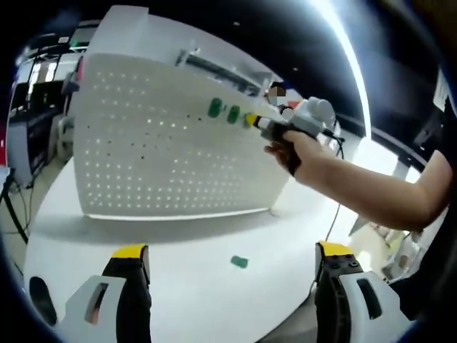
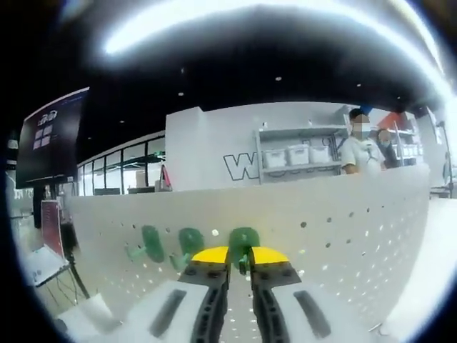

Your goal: Insert the hook assembly into the mounting plate slot until the hook locks in place.

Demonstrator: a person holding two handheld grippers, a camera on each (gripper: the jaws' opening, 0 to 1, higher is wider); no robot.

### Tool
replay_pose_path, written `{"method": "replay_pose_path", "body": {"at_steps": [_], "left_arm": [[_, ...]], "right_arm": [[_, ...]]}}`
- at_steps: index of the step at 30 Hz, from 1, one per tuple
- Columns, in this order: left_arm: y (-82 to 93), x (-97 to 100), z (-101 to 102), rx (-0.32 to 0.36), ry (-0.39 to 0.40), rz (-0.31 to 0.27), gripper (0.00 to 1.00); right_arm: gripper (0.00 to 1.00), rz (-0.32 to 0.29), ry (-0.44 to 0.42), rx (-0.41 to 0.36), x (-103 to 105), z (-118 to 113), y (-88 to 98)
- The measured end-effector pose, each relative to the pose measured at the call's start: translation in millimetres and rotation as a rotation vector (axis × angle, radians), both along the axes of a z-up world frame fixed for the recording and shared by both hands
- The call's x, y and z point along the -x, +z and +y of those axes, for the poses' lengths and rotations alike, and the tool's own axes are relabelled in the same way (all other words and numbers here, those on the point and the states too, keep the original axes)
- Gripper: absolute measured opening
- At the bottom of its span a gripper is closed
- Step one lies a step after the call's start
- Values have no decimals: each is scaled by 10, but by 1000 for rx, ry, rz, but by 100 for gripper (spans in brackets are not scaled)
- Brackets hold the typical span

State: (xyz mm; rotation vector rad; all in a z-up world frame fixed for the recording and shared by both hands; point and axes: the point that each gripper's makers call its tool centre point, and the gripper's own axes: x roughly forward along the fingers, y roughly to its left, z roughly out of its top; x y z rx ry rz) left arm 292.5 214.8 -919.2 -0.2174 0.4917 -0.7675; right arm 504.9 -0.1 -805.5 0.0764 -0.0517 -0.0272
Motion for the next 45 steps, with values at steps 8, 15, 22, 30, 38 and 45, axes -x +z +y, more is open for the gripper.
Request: {"method": "replay_pose_path", "body": {"at_steps": [8,15,22,30,38,45], "left_arm": [[23,83,-54,-6,-14,-9,98],[8,177,-146,-15,-43,-9,97],[45,232,-166,-29,-60,-24,97],[29,296,-108,-49,-64,-26,97],[7,355,-31,-58,-53,-25,97],[-30,415,-21,-69,-56,-19,96]], "right_arm": [[15,-100,-11,-26,241,-96,365],[19,-130,2,-60,443,-225,583],[20,-143,63,-71,647,-176,721],[21,-86,122,-52,935,-119,589],[22,-21,150,-34,1193,-114,328],[23,54,207,-8,1394,63,37]]}}
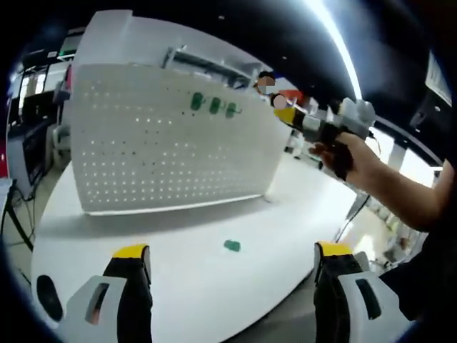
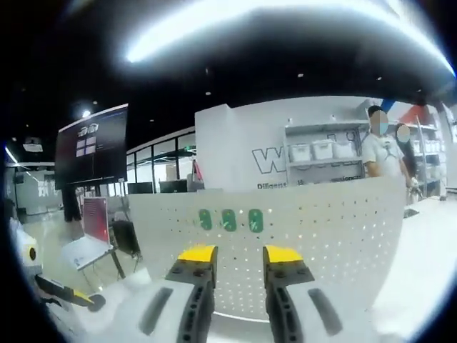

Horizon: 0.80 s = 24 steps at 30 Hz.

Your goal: Insert the hook assembly into the mounting plate slot until the hook locks in place.

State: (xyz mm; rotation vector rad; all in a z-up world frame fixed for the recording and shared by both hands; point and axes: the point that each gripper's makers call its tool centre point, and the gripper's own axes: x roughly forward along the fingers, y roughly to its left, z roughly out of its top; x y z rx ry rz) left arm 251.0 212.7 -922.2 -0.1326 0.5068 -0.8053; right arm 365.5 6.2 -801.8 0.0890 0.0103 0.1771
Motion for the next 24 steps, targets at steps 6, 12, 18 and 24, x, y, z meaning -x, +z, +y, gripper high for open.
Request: {"method": "replay_pose_path", "body": {"at_steps": [6,12,18,24], "left_arm": [[-8,49,1,-3,0,0,95],[-57,98,14,-5,4,10,95],[-95,149,-32,-14,-8,18,94],[-110,189,-63,-18,-21,23,94]], "right_arm": [[24,55,44,4,198,158,-244],[24,106,92,24,357,326,-468],[24,150,121,35,509,385,-666],[24,199,121,40,653,338,-878]]}}
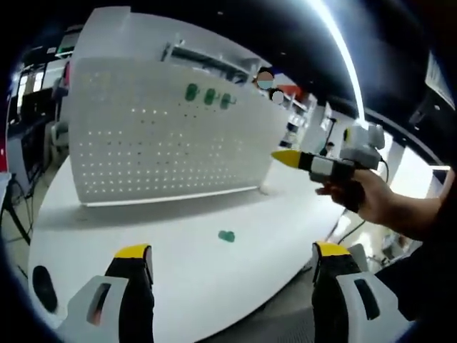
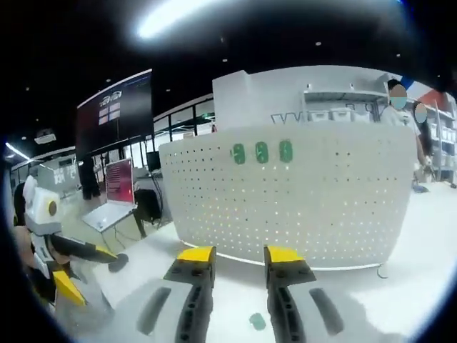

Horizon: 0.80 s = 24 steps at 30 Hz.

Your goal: Insert the hook assembly into the mounting plate slot until the hook locks in place.

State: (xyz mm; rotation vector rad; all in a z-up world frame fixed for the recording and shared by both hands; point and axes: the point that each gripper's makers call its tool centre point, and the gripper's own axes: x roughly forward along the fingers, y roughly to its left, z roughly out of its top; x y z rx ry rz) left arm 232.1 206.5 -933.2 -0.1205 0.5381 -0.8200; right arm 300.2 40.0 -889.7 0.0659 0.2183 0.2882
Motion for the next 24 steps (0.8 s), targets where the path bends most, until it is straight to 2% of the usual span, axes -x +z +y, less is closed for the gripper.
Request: {"method": "replay_pose_path", "body": {"at_steps": [7,24], "left_arm": [[-34,21,27,-5,-2,11,93],[-55,52,98,-26,-42,64,92]], "right_arm": [[24,50,-21,5,150,-100,-199],[24,200,-53,29,534,-106,-688]]}}
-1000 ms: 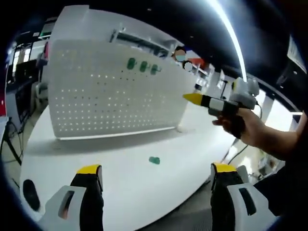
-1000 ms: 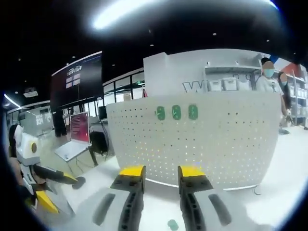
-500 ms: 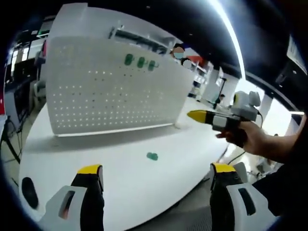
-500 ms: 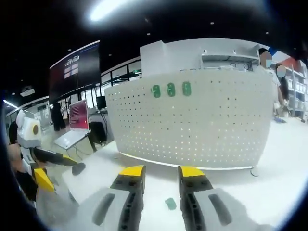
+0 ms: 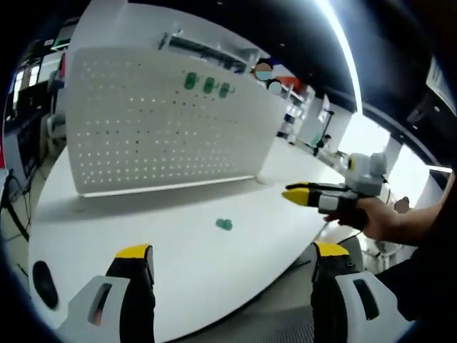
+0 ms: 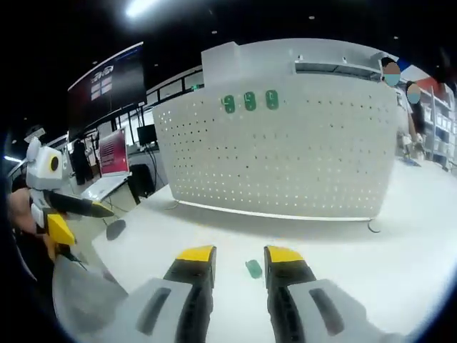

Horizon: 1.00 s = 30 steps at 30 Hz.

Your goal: Insert the hook assembly into the mounting plate slot until the hook locks in place.

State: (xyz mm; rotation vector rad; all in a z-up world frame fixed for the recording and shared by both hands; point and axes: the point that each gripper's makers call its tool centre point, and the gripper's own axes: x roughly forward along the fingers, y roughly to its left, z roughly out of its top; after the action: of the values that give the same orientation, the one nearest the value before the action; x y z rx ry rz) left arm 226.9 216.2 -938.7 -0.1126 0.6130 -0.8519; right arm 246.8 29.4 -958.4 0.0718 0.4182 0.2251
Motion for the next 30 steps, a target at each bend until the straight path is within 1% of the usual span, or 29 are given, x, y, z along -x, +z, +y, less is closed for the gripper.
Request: {"method": "replay_pose_path", "body": {"at_steps": [7,16,20,24,30], "left_arm": [[18,-55,-9,0,-26,6,92],[-53,-65,72,2,-37,20,92],[-80,-84,147,0,-35,26,92],[-122,-126,211,-5,-29,36,91],[-165,-195,237,-7,-24,47,91]], "right_arm": [[24,45,-20,6,103,8,-136],[24,110,-6,6,155,173,-376],[24,133,-15,-13,104,198,-463],[24,155,-24,-26,-1,230,-590],[24,207,-62,-93,-146,254,-810]]}}
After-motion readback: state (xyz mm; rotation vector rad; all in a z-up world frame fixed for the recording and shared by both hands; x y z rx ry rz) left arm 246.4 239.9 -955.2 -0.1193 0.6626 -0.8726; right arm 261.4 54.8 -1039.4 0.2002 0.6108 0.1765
